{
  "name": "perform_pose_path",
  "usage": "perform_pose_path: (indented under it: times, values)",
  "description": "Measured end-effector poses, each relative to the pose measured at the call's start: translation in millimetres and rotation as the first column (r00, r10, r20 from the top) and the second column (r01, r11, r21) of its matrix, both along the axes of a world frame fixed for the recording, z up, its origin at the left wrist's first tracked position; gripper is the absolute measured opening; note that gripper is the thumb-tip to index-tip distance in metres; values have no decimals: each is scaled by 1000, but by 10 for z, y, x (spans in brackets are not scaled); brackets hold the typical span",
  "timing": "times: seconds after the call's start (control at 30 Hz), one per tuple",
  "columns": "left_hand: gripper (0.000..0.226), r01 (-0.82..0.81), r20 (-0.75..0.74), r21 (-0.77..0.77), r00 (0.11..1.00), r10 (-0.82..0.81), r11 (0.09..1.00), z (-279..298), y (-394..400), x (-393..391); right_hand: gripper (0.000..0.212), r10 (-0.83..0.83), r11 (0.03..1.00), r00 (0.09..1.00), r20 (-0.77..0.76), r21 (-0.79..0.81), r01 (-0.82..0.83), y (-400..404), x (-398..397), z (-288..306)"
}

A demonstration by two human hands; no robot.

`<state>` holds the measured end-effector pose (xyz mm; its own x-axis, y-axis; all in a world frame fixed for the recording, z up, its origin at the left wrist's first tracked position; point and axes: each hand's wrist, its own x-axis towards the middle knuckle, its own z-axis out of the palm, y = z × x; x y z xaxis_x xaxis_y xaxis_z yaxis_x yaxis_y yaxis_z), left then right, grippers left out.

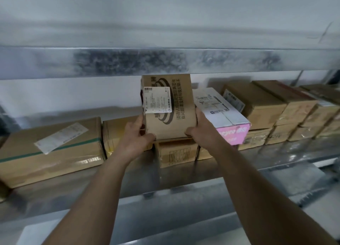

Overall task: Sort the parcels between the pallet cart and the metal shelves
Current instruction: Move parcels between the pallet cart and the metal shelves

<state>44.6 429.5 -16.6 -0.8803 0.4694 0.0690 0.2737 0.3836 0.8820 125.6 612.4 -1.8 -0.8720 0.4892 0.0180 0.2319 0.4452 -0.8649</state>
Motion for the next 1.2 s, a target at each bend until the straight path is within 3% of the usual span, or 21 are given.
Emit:
perform_pose_path:
  times: [0.13, 0.43, 0.8, 1.2]
  values:
    - [71, 0, -49, 76, 999, 4, 997, -82, -73, 216, 73, 60, 998, 993, -106, -3, -61, -75, 214, -94]
    - [71, -37, -102, 246, 993, 64, 969, -203, -238, 949, 89, 141, 989, 981, -135, 74, -132, -174, 937, -167]
    - [71, 16, -141, 219, 990, 15, 976, -188, 80, 1957, 82, 132, 991, 967, -219, 48, -125, 139, 1991, -192]
    - [72, 144, -134, 222, 984, -116, 964, -308, 1050, 2770, 82, -15, 994, 978, -208, 107, 37, 988, 3036, -332]
